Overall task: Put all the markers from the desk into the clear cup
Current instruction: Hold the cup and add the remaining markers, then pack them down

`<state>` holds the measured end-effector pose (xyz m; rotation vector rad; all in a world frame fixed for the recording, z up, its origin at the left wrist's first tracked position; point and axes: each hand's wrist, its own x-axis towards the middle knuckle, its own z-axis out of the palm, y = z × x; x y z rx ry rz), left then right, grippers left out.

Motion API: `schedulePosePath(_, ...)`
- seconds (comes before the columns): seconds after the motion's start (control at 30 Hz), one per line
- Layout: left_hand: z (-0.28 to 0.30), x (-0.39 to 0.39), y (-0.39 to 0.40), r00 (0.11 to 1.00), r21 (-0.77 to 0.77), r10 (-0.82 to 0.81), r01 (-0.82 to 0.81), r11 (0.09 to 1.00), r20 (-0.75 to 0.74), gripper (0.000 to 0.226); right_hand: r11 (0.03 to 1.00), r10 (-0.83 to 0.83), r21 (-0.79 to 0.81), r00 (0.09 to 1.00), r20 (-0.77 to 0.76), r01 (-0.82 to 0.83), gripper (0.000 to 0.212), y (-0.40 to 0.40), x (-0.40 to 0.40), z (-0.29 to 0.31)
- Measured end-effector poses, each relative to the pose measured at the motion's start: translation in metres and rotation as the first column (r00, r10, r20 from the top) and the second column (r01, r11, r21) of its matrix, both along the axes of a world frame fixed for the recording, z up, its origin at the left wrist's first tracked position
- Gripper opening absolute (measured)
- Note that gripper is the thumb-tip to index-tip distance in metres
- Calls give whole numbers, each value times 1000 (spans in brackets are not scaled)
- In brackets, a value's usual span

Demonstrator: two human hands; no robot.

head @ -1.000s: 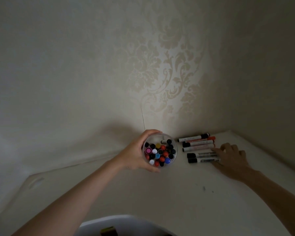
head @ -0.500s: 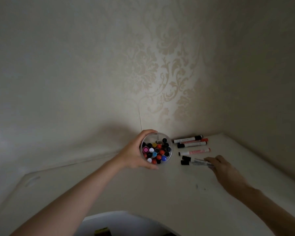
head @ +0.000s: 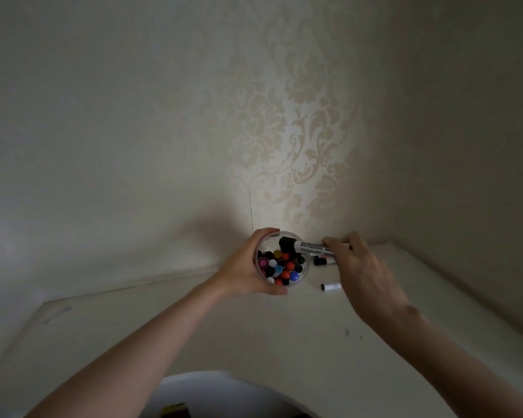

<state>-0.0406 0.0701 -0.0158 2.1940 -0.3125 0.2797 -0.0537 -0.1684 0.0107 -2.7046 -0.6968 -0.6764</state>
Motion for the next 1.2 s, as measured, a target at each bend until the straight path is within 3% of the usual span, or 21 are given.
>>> schedulePosePath(0.2,2,0,-7,1000,34,-25,24,999,7,100,998,-50,-44,997,-60,47,63,43,2,19)
schedulePosePath(0.27,4,0,-9,1000,54,-21,21,998,14,100,998,19,56,992,-124,-12,65,57,9,17)
schedulePosePath(0.33,3,0,-9,1000,45,-23,22,999,13,100,958,160,263,972,-174,-110,60,64,15,13)
schedulePosePath(0.4,2,0,-5,1000,27,-5,5,1000,17,99,885,238,429,967,-88,-179,41,63,20,9)
schedulePosePath(0.53,-1,-1,1,1000,-31,16,-16,999,1,102,874,150,447,980,128,-192,18,29,28,-8)
schedulePosePath(0.6,-2,-1,3,1000,-50,21,-21,999,-6,103,935,12,353,999,45,-27,25,-1,41,-28)
schedulePosePath(0.67,-3,-1,4,1000,-60,17,-18,998,-13,102,985,-159,31,963,-218,170,42,-34,55,-58)
schedulePosePath(0.73,-2,-1,4,1000,-43,12,-12,999,-20,103,956,-261,-237,864,-431,171,56,-65,61,-86)
schedulePosePath(0.8,-2,-1,5,1000,-37,7,-8,999,-24,103,944,-296,-282,811,-504,169,57,-84,60,-103)
schedulePosePath(0.87,-3,-1,5,1000,-38,6,-7,999,-30,103,969,-245,-128,865,-438,209,59,-99,65,-118)
schedulePosePath(1.0,-3,0,3,1000,-41,7,-8,999,-28,103,951,-123,244,956,-266,190,9,-94,53,-100)
schedulePosePath(1.1,-3,0,1,999,-56,3,-5,998,-32,104,761,-92,632,989,-119,147,15,-70,34,-57)
schedulePosePath(1.2,-4,0,-1,1000,-58,2,-3,998,-20,103,571,-46,821,999,28,3,16,-45,11,-16)
